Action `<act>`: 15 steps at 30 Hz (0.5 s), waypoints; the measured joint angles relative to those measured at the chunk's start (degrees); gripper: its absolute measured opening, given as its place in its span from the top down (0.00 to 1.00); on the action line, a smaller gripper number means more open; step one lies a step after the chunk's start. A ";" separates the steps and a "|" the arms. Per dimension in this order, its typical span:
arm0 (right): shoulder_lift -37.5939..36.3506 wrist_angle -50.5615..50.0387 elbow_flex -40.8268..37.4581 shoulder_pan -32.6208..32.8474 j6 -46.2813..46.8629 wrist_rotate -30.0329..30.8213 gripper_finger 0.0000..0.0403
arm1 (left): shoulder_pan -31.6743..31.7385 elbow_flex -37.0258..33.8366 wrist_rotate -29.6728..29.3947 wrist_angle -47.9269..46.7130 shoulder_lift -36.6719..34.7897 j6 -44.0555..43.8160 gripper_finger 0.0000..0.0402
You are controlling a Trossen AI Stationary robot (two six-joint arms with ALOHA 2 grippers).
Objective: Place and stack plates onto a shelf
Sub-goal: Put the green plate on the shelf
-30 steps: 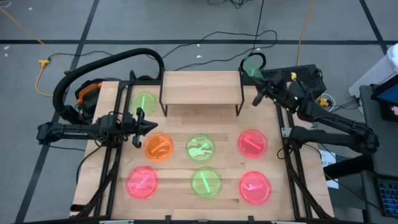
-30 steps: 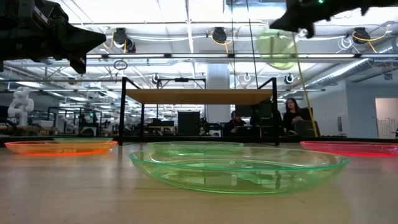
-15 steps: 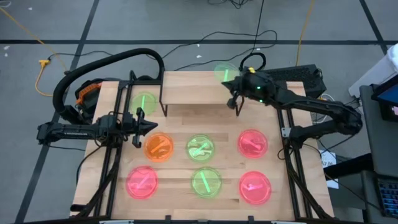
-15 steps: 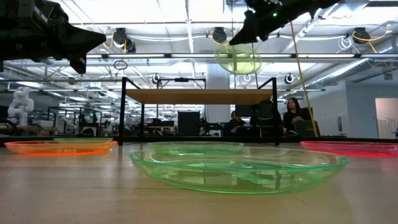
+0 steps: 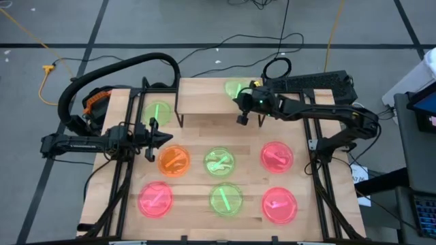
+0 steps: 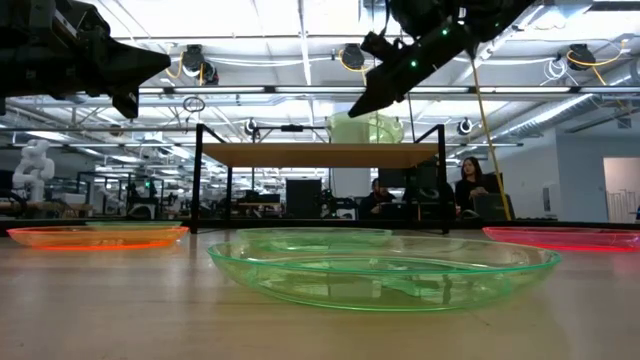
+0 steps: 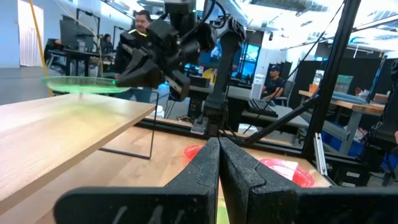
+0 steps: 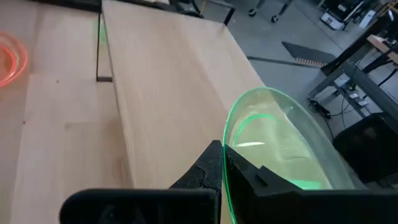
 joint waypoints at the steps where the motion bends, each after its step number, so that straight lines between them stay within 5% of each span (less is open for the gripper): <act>1: 0.47 -0.13 0.02 0.00 0.00 -0.02 1.00 | 0.00 0.00 -0.02 0.02 0.01 0.01 0.96; 15: 2.83 0.13 -0.05 2.09 0.31 1.47 1.00 | 0.00 0.00 -0.02 0.00 0.01 0.01 0.96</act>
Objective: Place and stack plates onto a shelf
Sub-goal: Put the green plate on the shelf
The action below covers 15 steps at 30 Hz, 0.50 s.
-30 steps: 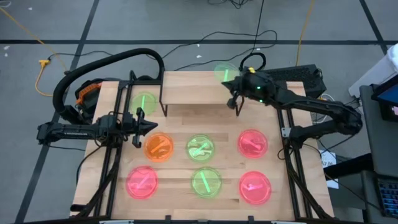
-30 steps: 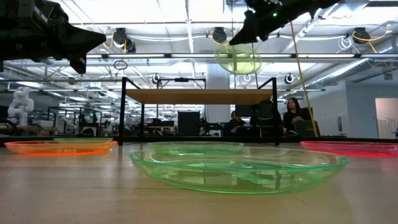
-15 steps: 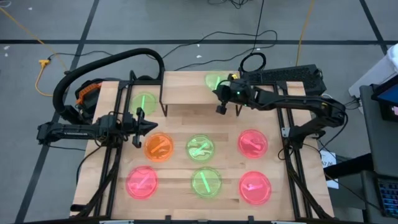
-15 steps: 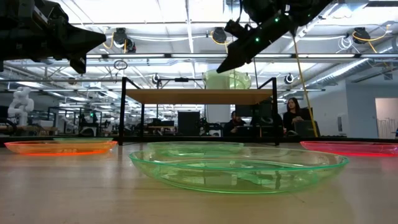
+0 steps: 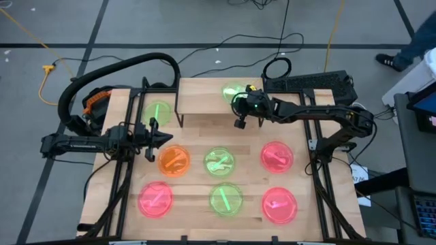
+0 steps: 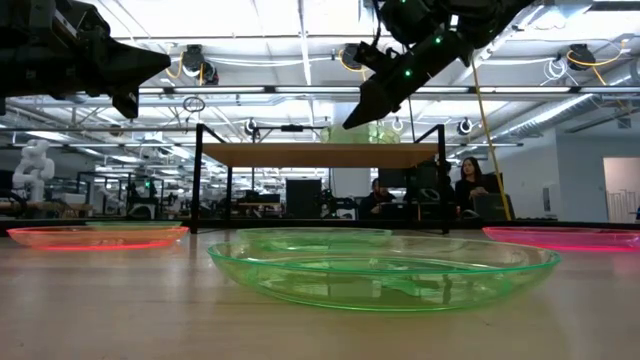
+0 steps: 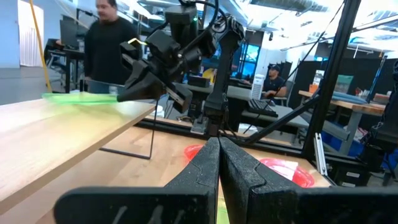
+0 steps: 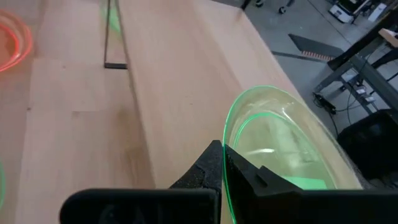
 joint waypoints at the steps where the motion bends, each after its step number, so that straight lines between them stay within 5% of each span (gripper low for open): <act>1: 0.02 -0.08 0.00 0.19 0.00 0.00 1.00 | 0.00 0.00 0.00 0.00 0.00 0.00 0.96; 15: 0.02 0.42 0.00 0.49 1.19 -0.02 0.77 | 0.00 0.00 0.01 0.00 -0.02 -0.02 0.96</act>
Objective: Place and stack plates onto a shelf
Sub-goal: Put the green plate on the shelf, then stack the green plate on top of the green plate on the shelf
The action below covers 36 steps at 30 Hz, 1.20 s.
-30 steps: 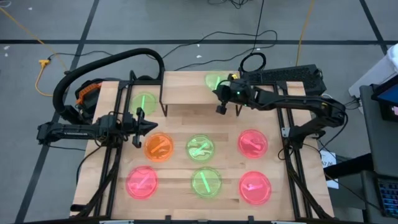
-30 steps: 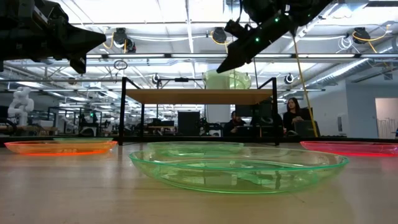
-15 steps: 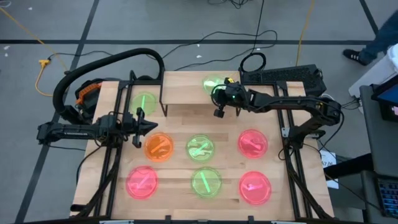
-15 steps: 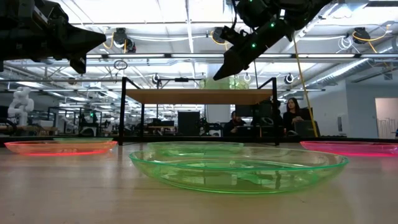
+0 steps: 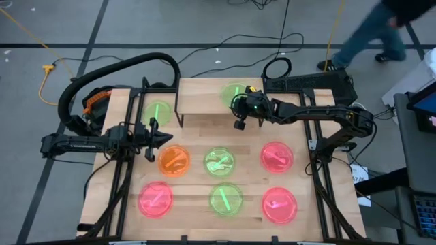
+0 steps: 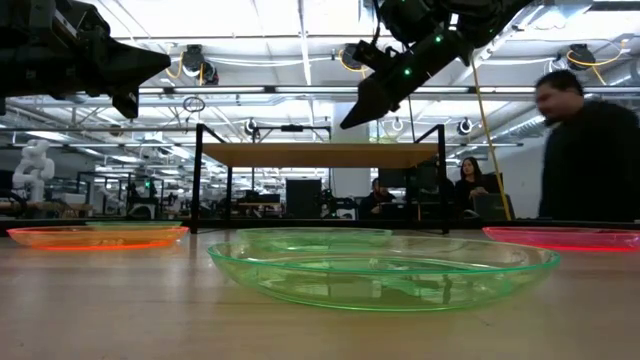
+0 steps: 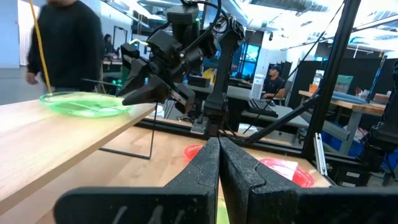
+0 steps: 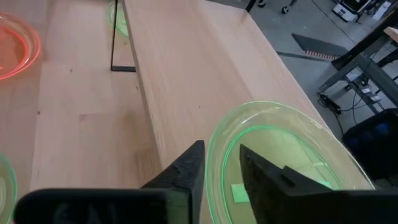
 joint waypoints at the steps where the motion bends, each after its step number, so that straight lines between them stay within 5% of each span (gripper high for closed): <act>1: -0.11 0.39 0.00 0.09 -0.36 0.00 0.76 | 0.00 0.00 0.00 0.00 0.00 0.01 0.96; 7: -5.62 4.55 -0.04 3.03 -3.44 -0.02 0.72 | 0.00 0.00 -0.01 0.00 0.00 0.01 0.96; 17: -28.81 -0.60 -2.88 10.17 -0.32 -0.11 0.73 | -0.01 0.00 -0.01 0.00 0.00 0.02 0.96; 28: -58.73 12.97 -26.75 13.97 7.71 -0.26 0.74 | 0.00 0.00 -0.01 1.70 0.00 -1.42 0.96; 36: -69.95 29.41 -40.09 14.71 9.31 -10.59 0.74 | 0.00 0.00 0.00 1.57 0.00 -1.99 0.96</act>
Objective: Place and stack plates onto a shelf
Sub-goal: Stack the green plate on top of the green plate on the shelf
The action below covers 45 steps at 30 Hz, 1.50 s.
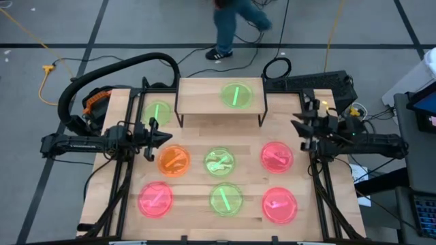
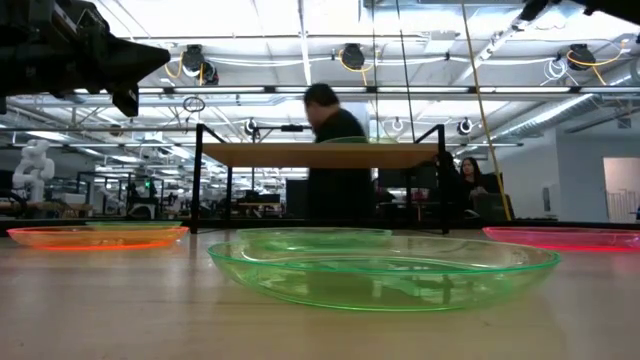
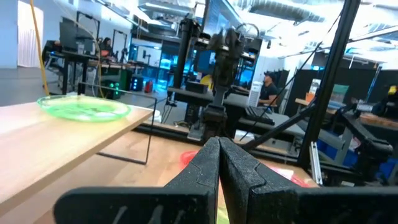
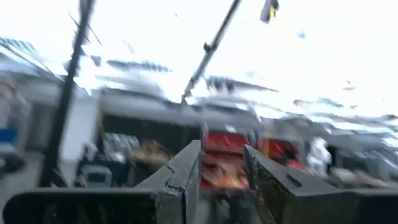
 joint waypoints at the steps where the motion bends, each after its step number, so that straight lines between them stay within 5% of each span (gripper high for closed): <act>1: -1.07 1.55 -1.18 0.01 0.82 -0.26 0.74 | -0.01 0.00 0.02 -0.02 0.00 -1.04 0.96; 5: -5.08 6.16 -4.99 0.02 1.72 -0.13 0.74 | -0.02 0.00 -0.35 1.63 0.02 -5.78 0.96; 18: -10.87 14.06 -10.16 -0.04 1.61 0.01 0.74 | 0.02 0.00 -1.98 11.72 0.00 3.28 0.96; 24: -10.99 17.60 -10.16 -0.04 1.58 0.03 0.74 | 0.00 9.93 -5.12 -9.59 2.20 11.95 0.96; 29: -10.85 15.32 -10.16 -0.04 1.57 0.02 0.74 | -1.07 20.77 -9.45 -25.45 12.00 15.49 0.96; 45: -10.85 13.08 -10.16 -0.06 1.56 0.05 0.74 | -13.00 24.98 -9.03 -21.26 47.24 17.10 0.96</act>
